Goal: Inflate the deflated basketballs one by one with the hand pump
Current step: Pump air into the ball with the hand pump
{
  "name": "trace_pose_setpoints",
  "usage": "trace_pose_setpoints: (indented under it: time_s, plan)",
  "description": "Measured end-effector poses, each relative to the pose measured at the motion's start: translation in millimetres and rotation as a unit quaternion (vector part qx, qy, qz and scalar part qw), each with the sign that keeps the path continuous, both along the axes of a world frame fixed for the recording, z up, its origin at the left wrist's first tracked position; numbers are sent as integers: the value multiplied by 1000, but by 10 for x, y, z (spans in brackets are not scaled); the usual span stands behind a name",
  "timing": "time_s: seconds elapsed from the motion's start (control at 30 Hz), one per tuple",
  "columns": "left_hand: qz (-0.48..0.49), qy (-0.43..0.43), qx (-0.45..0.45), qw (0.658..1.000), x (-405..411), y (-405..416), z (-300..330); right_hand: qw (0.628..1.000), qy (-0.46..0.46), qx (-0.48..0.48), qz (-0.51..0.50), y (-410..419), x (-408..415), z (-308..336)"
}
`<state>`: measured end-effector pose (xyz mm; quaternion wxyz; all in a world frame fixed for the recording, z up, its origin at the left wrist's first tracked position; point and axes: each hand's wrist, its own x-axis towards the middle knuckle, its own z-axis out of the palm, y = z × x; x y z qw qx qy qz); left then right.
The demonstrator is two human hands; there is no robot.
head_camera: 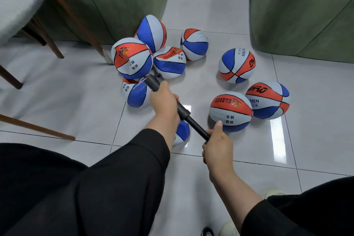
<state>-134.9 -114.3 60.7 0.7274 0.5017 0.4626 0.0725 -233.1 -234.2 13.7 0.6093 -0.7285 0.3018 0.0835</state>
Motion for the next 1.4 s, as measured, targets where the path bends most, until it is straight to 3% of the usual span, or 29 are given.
trace_pose_setpoints:
  time_s: [0.27,0.43,0.67,0.97,1.4]
  plan:
    - [-26,-7,43,999,-252,-538,-89,1000,-10,9,-3,16,18,42]
    - [-17,-11,-17,1000,-152,-345,8,999,-25,1,40,64,104,108]
    - [-3,12,-21,1000,120,99,84,1000,-25,0,14,5,17,85]
    - [5,-19,-15,1000,-253,-553,-23,1000,-13,1,-21,2,103,63]
    - [2,-9,-39,999,105,99,-6,999,10,27,-15,-43,-16,108]
